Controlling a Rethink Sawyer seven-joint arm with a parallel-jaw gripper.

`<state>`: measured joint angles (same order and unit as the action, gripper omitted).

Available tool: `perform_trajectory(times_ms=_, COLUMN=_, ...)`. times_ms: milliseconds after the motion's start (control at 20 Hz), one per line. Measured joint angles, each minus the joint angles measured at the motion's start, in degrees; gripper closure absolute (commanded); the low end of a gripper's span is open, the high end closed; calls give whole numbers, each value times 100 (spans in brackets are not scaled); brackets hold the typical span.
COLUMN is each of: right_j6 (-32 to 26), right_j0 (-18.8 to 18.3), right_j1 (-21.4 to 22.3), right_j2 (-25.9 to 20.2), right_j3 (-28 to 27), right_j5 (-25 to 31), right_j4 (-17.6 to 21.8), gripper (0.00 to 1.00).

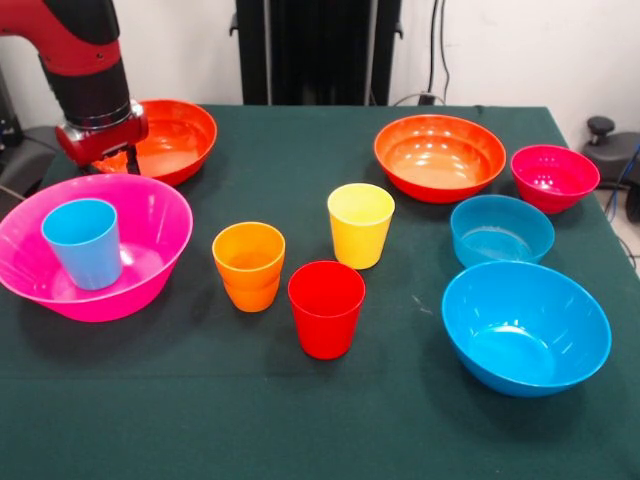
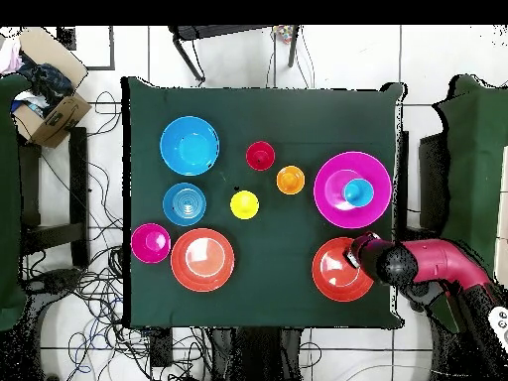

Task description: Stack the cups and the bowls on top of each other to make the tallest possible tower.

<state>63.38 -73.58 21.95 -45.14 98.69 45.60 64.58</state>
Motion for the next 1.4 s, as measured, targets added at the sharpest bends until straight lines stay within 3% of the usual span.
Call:
perform_trajectory(times_ms=750, right_j6=-126, right_j0=4, right_j1=-3, right_j2=0, right_j3=-50, right_j5=86, right_j4=-42, gripper=0)
perform_trajectory(times_ms=1050, right_j6=-540, right_j0=8, right_j1=-45, right_j2=0, right_j3=-270, right_j5=275, right_j4=-82, gripper=0)
perform_trajectory(times_ms=1400, right_j6=-1427, right_j0=13, right_j1=-182, right_j2=2, right_j3=-707, right_j5=706, right_j4=-295, gripper=0)
